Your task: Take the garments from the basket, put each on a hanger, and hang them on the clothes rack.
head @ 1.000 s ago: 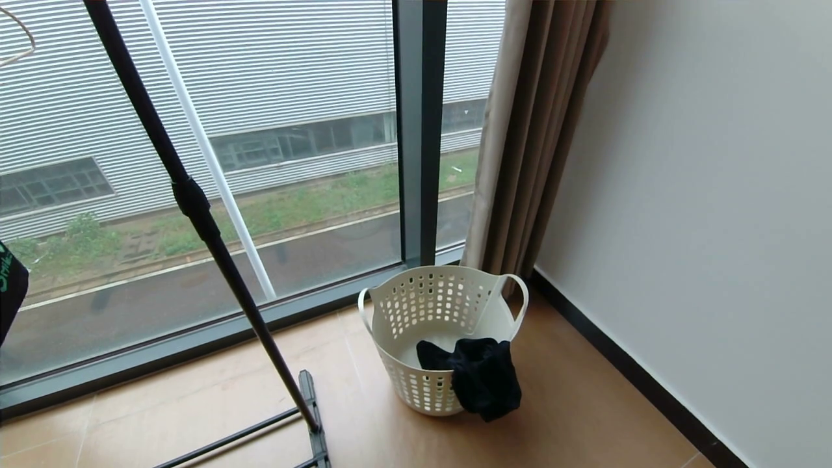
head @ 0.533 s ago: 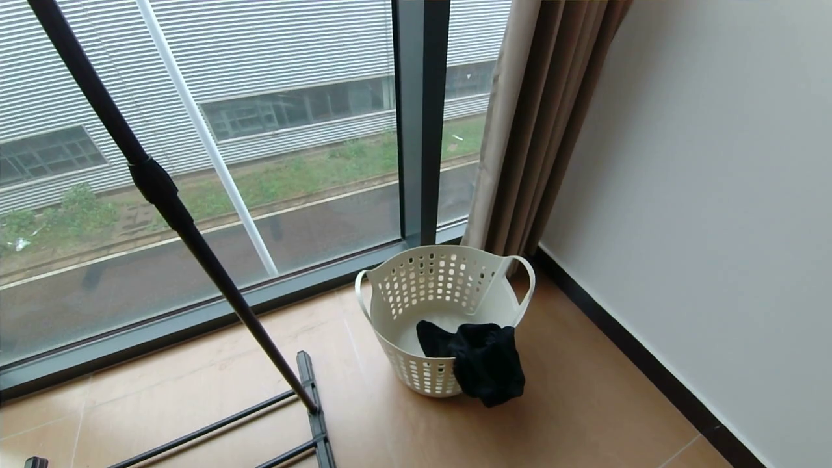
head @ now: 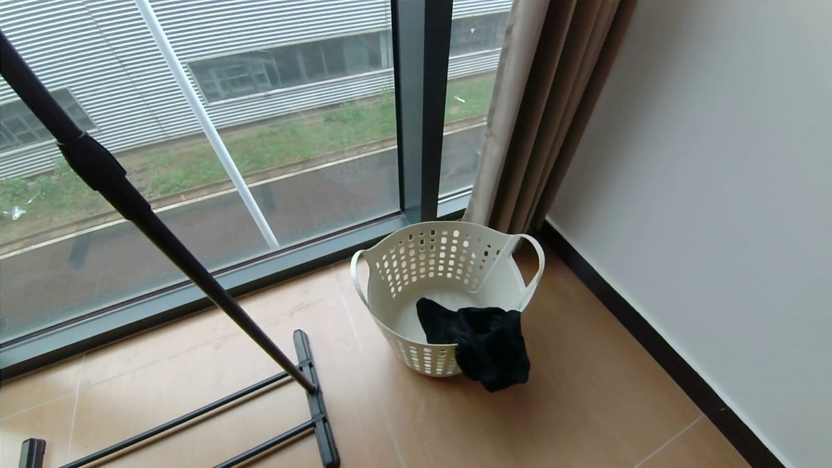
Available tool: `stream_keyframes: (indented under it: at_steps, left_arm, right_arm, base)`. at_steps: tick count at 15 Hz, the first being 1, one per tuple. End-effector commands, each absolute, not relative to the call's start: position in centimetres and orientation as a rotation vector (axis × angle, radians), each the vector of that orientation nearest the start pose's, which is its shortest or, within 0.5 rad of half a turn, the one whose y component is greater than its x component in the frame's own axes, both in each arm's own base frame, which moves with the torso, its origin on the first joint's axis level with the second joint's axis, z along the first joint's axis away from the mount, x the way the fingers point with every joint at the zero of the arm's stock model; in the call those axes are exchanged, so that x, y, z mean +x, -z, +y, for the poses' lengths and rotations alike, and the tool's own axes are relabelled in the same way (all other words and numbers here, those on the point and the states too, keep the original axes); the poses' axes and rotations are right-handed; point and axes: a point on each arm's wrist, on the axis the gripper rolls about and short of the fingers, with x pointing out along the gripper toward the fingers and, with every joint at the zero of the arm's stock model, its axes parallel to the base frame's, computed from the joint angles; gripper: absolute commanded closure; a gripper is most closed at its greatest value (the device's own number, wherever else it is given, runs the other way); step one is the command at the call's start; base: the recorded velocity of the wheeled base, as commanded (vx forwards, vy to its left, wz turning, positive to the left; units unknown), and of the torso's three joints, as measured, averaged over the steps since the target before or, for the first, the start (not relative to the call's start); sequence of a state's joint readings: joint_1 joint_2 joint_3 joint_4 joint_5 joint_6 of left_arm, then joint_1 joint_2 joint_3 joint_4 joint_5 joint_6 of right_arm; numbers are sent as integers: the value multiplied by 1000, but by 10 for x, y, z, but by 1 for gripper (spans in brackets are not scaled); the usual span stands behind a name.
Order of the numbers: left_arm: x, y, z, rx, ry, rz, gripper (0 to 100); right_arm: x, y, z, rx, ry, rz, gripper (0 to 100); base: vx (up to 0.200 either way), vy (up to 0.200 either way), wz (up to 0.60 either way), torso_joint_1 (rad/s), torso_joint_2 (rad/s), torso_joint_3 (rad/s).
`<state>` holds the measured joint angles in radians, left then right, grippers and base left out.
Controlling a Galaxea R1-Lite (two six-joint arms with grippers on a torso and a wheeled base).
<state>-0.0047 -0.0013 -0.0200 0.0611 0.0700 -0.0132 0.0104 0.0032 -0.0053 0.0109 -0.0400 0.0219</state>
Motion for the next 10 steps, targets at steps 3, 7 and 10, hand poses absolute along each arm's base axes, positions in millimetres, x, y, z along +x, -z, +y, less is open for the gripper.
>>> stream_keyframes:
  at_steps: [3, 7, 10]
  left_arm:
    - [-24, -74, 2, -11, -68, 41, 0]
    - [-24, -75, 2, -11, -66, 41, 0]
    - [-24, -75, 2, -11, -66, 39, 0]
  right_arm:
    - [-23, -76, -1, 23, 29, 9, 0]
    - [-23, -76, -1, 21, 29, 9, 0]
    - [-23, -76, -1, 21, 29, 9, 0]
  base:
    - [0, 0, 0, -1, -2, -203]
    - [0, 0, 0, 1, 1, -200]
    - [0, 0, 0, 2, 4, -204]
